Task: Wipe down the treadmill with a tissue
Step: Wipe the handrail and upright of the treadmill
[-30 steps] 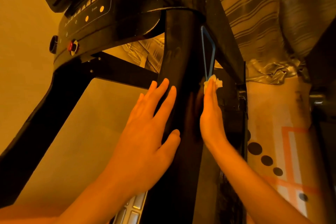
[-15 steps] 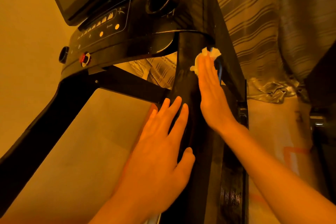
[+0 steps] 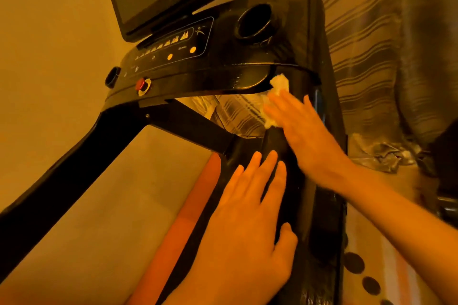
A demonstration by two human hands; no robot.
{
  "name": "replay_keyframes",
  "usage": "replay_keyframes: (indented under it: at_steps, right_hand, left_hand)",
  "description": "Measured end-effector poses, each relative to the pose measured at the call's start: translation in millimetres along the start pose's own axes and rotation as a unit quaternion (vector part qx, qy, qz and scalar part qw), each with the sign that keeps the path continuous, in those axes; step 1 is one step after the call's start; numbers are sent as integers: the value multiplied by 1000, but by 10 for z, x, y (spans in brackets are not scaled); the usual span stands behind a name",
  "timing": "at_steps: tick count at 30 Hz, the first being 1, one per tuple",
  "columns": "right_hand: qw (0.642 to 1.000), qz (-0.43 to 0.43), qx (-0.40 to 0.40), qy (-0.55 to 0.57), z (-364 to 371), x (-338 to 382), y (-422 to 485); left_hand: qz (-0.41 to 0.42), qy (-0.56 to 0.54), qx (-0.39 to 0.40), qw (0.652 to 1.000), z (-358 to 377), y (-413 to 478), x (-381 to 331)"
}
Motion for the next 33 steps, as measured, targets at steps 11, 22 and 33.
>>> replay_keyframes:
  at_steps: [11,22,33]
  right_hand:
    - [998,14,7,-68,-107,-410,402]
    - [997,64,9,-33,-235,-474,295]
    - [996,20,16,90,-159,115,-370]
  left_hand:
    - [3,-16,6,1000,-85,27,-34]
    - [-9,9,31,999,-74,53,-39]
    - [4,7,-8,1000,-35,55,-13]
Point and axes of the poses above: each hand's wrist, its own y-axis towards the middle knuckle, its own z-axis out of the palm, x = y × z, the point moved 7 cm from there along y, towards the middle knuckle, and after that the axes turned 10 degrees about -x, right-handed, at the moved point
